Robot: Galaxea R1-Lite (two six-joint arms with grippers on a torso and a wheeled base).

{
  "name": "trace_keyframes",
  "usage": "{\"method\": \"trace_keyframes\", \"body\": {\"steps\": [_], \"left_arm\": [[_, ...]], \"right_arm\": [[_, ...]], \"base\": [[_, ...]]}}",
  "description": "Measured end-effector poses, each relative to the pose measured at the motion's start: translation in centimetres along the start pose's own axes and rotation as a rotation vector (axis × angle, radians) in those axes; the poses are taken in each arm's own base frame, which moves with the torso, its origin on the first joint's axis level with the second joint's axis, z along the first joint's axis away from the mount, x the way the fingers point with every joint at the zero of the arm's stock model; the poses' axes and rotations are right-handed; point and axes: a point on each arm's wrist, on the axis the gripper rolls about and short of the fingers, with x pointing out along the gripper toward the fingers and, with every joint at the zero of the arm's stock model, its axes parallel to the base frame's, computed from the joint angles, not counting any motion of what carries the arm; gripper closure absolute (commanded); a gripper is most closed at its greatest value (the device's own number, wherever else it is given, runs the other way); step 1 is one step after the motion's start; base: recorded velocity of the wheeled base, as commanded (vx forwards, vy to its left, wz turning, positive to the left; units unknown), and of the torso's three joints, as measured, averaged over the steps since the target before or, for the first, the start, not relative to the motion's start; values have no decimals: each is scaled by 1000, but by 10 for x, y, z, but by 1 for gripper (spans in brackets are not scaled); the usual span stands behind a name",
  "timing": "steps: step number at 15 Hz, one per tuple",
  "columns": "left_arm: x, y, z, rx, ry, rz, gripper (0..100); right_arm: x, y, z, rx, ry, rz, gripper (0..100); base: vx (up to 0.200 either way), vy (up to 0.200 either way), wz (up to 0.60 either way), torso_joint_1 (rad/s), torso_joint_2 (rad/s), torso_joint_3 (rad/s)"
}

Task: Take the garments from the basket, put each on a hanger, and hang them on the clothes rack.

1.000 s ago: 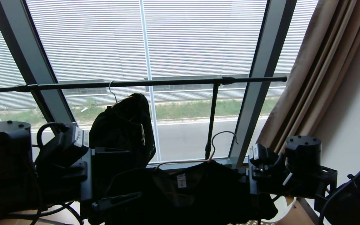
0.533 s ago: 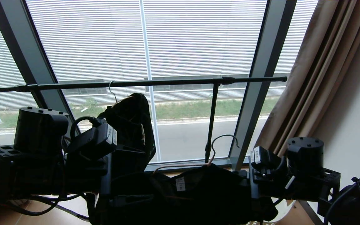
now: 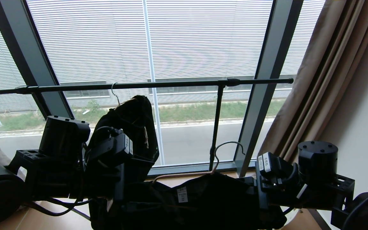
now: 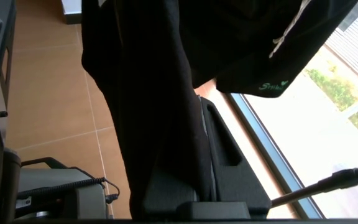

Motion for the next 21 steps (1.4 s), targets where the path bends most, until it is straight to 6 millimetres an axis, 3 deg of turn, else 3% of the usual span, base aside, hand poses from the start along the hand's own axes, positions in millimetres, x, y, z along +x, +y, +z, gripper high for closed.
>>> {"method": "trace_keyframes", "body": {"steps": [1, 2, 13, 14, 21], "left_arm": [[1, 0, -1, -2, 2, -2, 0], [1, 1, -1, -5, 3, -2, 100], [-6, 3, -11, -4, -26, 40, 100], [-9, 3, -13, -11, -44, 21, 100], [-37, -4, -29, -66, -113, -3, 100]], "right_arm": [[0, 1, 0, 0, 0, 2, 100], [0, 1, 0, -1, -1, 2, 100], [2, -4, 0, 4, 14, -46, 100], [3, -4, -1, 4, 17, -52, 0], [-1, -15, -3, 12, 16, -91, 0]], "base": [[0, 0, 0, 0, 0, 0], [0, 0, 0, 0, 0, 0], [0, 0, 0, 0, 0, 0], [0, 0, 0, 0, 0, 0], [0, 0, 0, 0, 0, 0]]}}
